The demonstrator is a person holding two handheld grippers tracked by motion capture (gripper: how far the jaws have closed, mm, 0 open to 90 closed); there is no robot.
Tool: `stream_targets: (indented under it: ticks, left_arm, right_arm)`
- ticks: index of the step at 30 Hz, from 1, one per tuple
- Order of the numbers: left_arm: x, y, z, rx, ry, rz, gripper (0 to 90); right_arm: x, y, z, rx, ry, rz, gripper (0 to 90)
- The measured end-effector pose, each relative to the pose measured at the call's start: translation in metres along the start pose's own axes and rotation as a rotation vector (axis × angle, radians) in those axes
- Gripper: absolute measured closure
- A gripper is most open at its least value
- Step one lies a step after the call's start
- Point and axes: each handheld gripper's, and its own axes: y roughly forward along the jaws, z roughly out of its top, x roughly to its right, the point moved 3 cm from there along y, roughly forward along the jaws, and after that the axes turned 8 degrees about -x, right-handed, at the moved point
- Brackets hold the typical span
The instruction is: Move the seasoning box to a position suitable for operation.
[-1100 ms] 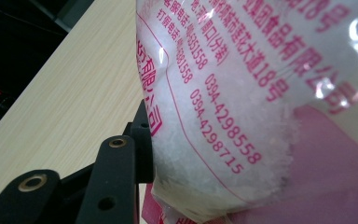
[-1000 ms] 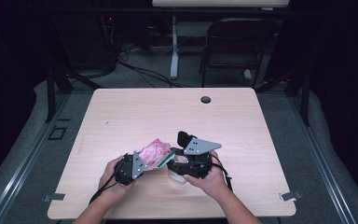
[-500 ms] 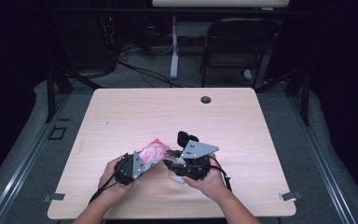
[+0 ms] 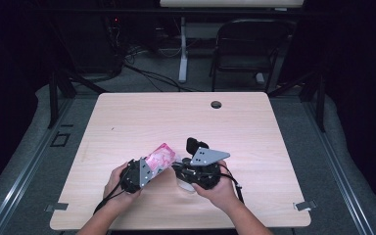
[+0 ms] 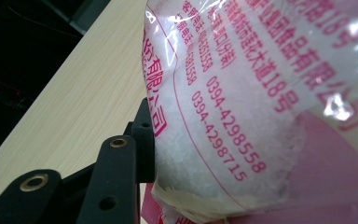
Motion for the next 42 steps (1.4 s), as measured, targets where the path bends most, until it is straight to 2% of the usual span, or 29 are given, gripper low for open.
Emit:
stream_targets:
  ticks: [6, 14, 24, 30, 35, 42]
  left_arm:
    - [-0.003, -0.002, 0.002, 0.006, 0.01, 0.008, 60.8]
    - [-0.006, -0.006, 0.005, 0.015, 0.03, 0.041, 60.9]
    - [-0.007, -0.004, 0.011, 0.018, 0.052, 0.062, 61.0]
    - [-0.007, -0.002, 0.015, 0.02, 0.068, 0.095, 61.1]
    - [-0.007, 0.0, 0.017, 0.025, 0.069, 0.112, 61.1]
    - [-0.007, 0.002, 0.017, 0.021, 0.075, 0.123, 61.1]
  right_arm:
    - [-0.001, -0.002, 0.0, 0.001, 0.025, 0.01, 89.9]
    - [-0.001, -0.005, 0.0, 0.008, 0.041, 0.027, 90.0]
    - [0.002, -0.008, -0.006, -0.006, 0.06, 0.019, 90.0]
    - [0.004, -0.009, -0.011, -0.011, 0.073, 0.005, 90.0]
    - [0.007, -0.009, -0.015, -0.02, 0.086, -0.007, 90.0]
    - [0.008, -0.007, -0.019, -0.03, 0.101, -0.001, 90.0]
